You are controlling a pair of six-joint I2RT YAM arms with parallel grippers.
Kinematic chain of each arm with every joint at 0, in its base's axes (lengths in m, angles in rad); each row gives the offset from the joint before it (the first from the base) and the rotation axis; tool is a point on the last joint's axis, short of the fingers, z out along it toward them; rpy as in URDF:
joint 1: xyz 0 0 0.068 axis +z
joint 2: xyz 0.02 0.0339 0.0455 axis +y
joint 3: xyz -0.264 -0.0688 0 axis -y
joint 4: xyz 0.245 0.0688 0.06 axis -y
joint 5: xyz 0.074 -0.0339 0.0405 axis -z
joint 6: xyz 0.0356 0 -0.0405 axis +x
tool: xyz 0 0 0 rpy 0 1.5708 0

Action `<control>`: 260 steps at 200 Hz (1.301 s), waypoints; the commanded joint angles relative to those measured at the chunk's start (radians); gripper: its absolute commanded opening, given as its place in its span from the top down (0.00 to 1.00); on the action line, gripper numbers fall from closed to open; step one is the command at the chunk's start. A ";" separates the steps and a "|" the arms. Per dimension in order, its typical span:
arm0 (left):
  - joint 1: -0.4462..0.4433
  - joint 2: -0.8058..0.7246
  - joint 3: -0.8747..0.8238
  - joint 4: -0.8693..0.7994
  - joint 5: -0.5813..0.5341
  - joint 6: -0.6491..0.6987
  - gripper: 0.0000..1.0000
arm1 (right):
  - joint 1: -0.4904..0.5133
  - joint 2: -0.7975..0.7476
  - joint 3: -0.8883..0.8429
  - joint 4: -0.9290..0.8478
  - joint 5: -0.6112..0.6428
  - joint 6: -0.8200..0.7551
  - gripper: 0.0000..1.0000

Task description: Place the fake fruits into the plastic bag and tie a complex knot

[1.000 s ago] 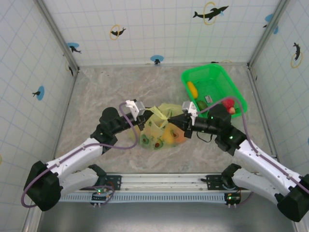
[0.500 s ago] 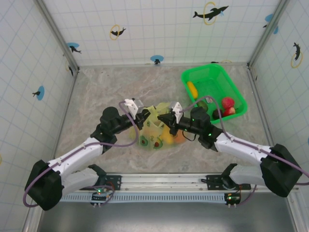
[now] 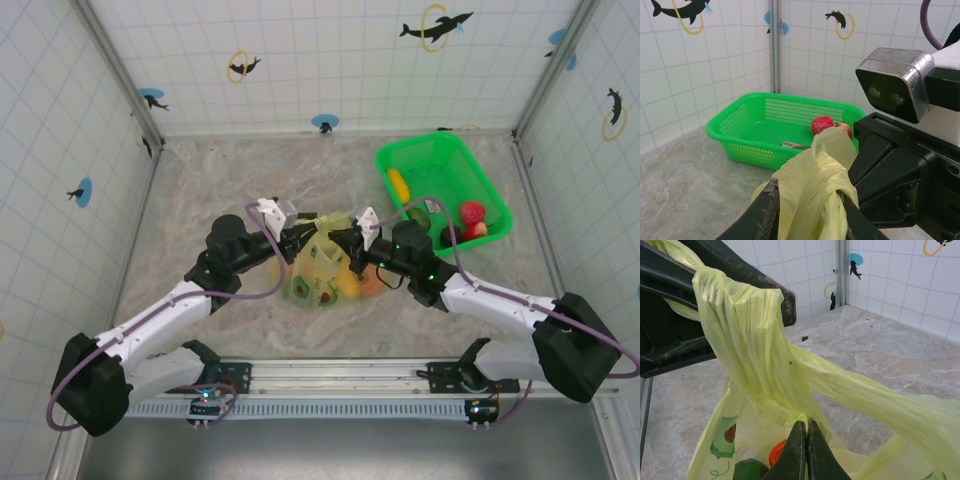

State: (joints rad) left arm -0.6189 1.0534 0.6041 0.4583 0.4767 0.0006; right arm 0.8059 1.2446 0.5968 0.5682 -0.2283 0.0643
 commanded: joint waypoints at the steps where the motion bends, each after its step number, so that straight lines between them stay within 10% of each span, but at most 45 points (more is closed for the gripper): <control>1: 0.005 -0.025 0.034 -0.048 -0.015 0.028 0.72 | 0.002 -0.016 0.011 0.025 0.010 0.000 1.00; 260: 0.005 -0.027 0.091 -0.164 0.076 0.128 0.62 | -0.035 0.003 0.048 0.002 -0.040 0.009 1.00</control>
State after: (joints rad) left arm -0.6189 1.0046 0.6498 0.2962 0.5083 0.1074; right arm 0.7723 1.2343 0.5976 0.5640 -0.2584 0.0650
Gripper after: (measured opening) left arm 0.368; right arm 0.056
